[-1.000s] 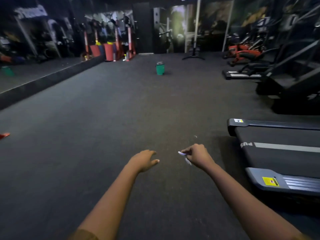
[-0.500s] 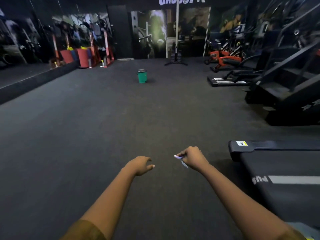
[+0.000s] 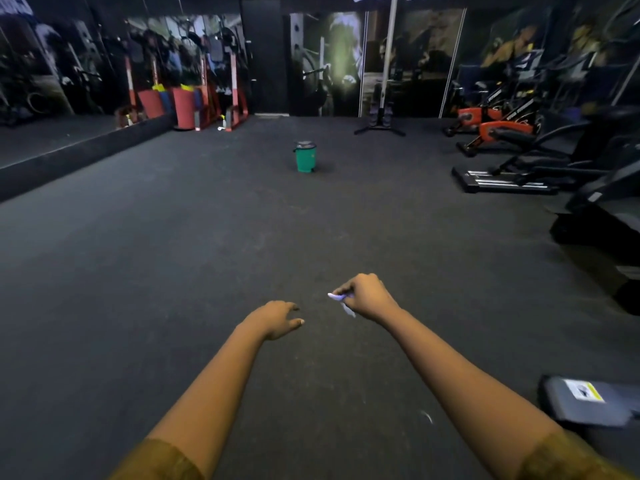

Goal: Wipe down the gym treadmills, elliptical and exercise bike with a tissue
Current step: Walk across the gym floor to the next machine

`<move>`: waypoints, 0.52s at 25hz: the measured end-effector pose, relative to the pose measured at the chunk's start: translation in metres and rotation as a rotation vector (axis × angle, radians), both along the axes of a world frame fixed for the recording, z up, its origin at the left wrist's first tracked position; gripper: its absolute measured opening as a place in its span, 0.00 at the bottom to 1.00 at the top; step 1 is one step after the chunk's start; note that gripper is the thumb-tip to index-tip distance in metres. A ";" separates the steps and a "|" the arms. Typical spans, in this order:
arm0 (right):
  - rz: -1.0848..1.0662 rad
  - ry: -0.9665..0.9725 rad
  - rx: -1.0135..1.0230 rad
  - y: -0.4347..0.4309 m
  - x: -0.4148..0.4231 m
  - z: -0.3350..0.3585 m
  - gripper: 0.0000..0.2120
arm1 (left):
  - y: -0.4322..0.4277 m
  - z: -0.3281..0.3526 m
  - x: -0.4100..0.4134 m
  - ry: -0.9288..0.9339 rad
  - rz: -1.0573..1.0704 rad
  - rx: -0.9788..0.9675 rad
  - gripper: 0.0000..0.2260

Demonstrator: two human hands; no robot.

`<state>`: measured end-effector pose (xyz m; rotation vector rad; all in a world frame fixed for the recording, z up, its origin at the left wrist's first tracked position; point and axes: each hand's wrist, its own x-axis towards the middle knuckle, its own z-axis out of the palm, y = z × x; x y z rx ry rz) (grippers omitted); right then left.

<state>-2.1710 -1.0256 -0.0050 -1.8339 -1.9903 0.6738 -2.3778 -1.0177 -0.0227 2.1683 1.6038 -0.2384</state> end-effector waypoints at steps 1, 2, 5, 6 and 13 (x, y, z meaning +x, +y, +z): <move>-0.010 0.019 -0.011 0.039 -0.003 0.003 0.08 | 0.040 0.003 -0.004 0.006 -0.006 -0.001 0.24; -0.017 0.034 -0.023 0.073 -0.004 0.007 0.08 | 0.076 0.007 -0.007 0.017 -0.012 0.002 0.25; -0.033 0.068 -0.069 0.172 0.002 0.014 0.08 | 0.186 0.016 -0.013 0.022 -0.008 0.009 0.24; -0.042 0.079 -0.076 0.206 0.005 0.014 0.08 | 0.224 0.017 -0.013 0.021 -0.006 0.010 0.24; -0.034 0.119 -0.061 0.470 0.032 -0.004 0.11 | 0.498 -0.006 0.004 0.013 -0.024 -0.006 0.25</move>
